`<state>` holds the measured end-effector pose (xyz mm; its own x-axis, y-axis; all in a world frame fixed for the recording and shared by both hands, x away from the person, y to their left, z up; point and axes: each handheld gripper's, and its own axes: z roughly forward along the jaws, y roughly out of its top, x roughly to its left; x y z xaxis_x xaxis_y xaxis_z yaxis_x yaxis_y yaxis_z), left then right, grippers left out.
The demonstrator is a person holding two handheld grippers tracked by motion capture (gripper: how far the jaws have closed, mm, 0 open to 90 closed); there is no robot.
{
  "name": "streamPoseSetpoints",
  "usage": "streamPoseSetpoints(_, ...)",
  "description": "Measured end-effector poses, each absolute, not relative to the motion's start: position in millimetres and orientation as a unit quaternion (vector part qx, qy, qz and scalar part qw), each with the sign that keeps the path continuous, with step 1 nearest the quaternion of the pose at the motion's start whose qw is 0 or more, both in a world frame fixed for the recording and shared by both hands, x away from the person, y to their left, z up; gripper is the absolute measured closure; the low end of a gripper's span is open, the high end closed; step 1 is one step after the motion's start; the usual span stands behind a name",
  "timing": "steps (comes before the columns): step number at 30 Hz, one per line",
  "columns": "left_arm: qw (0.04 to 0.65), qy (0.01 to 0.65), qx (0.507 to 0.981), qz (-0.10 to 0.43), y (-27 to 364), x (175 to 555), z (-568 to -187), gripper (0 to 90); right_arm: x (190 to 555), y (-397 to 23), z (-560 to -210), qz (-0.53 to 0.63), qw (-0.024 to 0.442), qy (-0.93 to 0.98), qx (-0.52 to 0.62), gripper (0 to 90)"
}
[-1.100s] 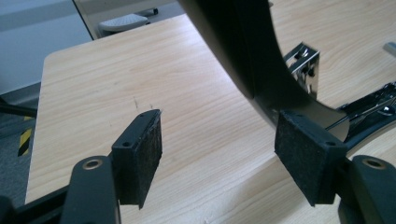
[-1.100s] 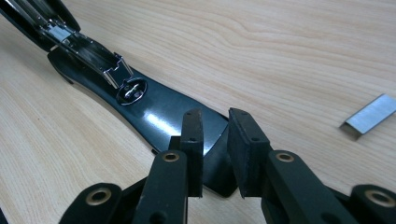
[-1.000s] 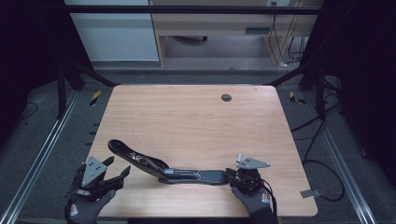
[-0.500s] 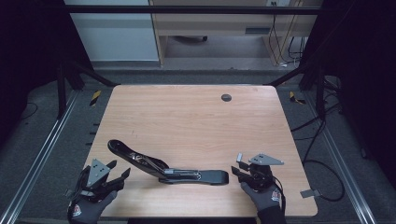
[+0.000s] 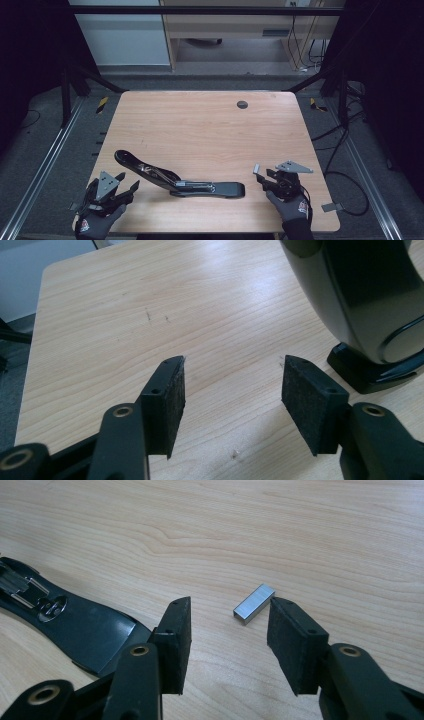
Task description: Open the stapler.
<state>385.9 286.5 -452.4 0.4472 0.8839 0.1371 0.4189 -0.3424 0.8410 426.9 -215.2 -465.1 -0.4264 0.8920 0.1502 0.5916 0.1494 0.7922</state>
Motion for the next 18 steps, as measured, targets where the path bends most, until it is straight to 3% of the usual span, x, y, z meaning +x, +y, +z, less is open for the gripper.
streamPoseSetpoints(13,0.378,0.445,0.758,0.291,290,390,-461,44.2,438,-218,-463,0.408,0.188,0.736,0.507,48.2)
streamPoseSetpoints(18,0.377,0.442,0.761,0.289,289,391,-462,44.3,439,-221,-459,0.421,0.181,0.725,0.514,41.6)
